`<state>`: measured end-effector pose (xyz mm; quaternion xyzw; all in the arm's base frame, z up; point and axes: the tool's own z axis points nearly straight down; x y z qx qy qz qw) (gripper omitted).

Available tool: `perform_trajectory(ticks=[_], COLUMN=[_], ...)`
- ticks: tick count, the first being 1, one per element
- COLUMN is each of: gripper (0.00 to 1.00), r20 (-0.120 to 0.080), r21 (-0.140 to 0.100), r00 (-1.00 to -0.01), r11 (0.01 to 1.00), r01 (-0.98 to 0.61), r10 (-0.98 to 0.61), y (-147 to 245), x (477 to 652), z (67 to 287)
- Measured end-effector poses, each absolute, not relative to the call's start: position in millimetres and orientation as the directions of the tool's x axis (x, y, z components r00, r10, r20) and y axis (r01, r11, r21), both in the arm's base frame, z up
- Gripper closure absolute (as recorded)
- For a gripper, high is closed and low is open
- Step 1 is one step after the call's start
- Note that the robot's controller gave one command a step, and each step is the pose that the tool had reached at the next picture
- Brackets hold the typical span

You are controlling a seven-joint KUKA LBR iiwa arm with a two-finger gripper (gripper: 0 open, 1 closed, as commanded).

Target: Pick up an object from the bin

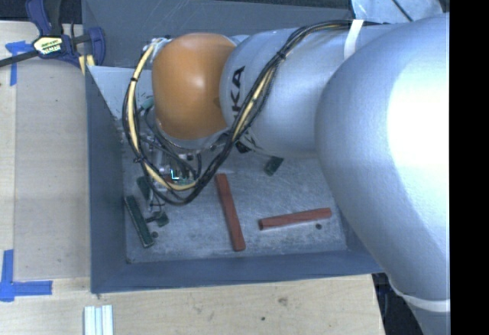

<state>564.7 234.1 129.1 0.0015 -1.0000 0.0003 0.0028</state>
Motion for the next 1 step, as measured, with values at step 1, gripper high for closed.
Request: perform_trajectory(ticks=[1], gripper=[0.0], r20=[-0.002], r21=[0.001], r00=[-1.0], r11=[1.0], r01=[0.0], r10=[0.0], y=[233.3], x=[567.2], z=[133.4])
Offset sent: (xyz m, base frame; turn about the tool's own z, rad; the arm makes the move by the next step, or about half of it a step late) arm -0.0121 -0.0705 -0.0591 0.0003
